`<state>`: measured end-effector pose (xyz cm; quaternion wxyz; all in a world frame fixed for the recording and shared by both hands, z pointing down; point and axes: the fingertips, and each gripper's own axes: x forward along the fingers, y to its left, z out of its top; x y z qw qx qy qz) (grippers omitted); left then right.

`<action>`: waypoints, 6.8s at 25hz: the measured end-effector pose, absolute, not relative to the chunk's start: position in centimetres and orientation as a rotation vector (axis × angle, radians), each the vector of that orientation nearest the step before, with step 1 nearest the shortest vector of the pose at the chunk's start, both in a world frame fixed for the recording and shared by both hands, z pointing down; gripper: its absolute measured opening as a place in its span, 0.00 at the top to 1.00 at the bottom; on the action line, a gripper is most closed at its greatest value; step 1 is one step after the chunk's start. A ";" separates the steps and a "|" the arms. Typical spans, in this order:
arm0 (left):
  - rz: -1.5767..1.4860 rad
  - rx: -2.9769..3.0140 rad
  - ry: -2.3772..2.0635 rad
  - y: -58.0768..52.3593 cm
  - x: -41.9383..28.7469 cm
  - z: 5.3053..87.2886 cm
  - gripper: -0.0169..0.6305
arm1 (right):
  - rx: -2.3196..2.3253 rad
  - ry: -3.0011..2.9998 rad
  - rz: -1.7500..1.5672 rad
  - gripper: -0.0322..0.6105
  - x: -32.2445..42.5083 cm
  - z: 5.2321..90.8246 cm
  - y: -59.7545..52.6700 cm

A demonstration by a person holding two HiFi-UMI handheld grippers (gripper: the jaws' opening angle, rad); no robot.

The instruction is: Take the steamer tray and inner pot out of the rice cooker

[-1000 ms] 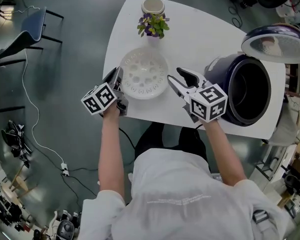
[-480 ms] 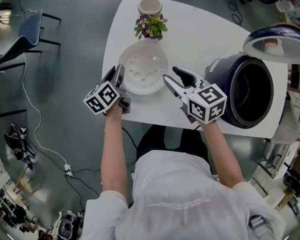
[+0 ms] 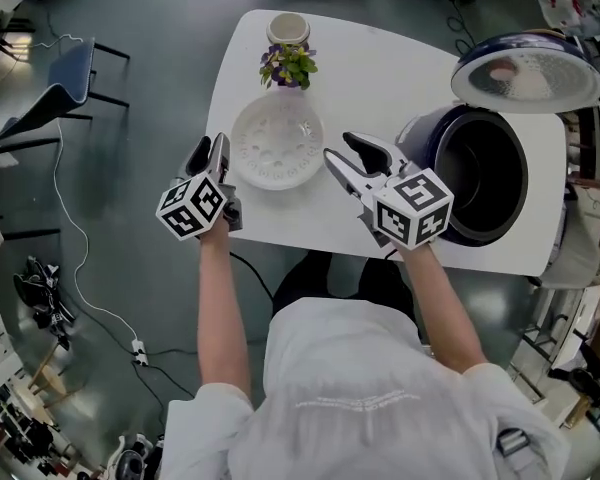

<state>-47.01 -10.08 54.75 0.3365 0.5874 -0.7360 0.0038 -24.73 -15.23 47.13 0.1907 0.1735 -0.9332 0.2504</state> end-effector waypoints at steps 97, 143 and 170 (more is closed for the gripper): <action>0.529 2.136 -1.567 -22.1 -7.1 45.4 0.80 | 1.110 -2.375 0.703 0.75 12.7 46.2 -25.5; 0.027 2.581 -1.085 -22.4 6.0 28.2 0.88 | 1.802 -2.354 0.513 0.80 26.7 29.6 -17.2; 0.189 2.380 -1.107 -24.6 29.8 38.7 0.89 | 1.615 -2.316 0.738 0.80 50.7 41.3 -21.0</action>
